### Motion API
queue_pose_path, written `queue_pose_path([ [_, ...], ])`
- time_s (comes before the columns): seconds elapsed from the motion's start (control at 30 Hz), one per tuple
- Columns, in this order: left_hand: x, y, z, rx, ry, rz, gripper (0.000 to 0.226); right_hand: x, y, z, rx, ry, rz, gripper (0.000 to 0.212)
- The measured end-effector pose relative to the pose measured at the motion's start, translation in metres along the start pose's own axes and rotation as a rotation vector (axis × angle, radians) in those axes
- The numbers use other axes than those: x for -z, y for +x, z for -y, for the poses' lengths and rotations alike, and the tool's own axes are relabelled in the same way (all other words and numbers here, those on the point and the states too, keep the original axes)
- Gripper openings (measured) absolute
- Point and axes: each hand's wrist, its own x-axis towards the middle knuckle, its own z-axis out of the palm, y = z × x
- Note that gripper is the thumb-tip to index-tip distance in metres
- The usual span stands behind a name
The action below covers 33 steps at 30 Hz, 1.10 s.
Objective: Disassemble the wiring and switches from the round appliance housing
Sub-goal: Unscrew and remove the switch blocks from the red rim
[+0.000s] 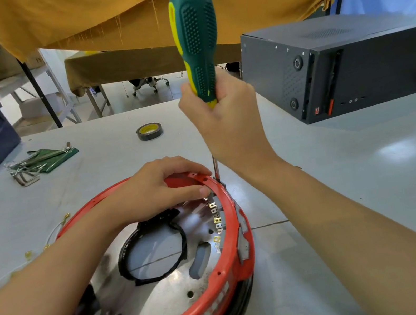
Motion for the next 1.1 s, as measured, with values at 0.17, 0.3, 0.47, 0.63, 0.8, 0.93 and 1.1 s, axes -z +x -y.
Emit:
queue_pose_path([
  [0.17, 0.001, -0.001, -0.003, -0.008, 0.016, 0.041, 0.052, -0.006, -0.002, -0.002, 0.023, 0.032, -0.011, 0.045],
  [0.3, 0.001, 0.0, -0.001, 0.007, -0.02, 0.05, 0.047, -0.013, -0.001, -0.001, 0.037, 0.005, 0.048, 0.042],
  [0.47, 0.0, 0.0, 0.0, 0.015, -0.043, 0.038, 0.053, -0.019, 0.002, -0.001, 0.015, -0.007, 0.184, 0.023],
  [0.63, 0.0, -0.001, 0.001, -0.037, -0.053, 0.031, 0.024, -0.028, 0.002, -0.002, 0.004, 0.002, 0.275, 0.032],
  [0.8, 0.0, 0.001, 0.003, -0.011, -0.003, 0.017, 0.03, -0.029, 0.006, -0.006, -0.105, 0.1, 0.285, 0.037],
  [0.93, 0.001, 0.001, 0.003, -0.006, 0.029, 0.034, 0.036, -0.03, 0.008, -0.009, -0.133, 0.145, 0.257, 0.038],
  [1.1, -0.002, -0.001, 0.004, -0.012, -0.054, -0.002, 0.016, -0.041, 0.002, -0.012, -0.107, 0.086, 0.382, 0.022],
])
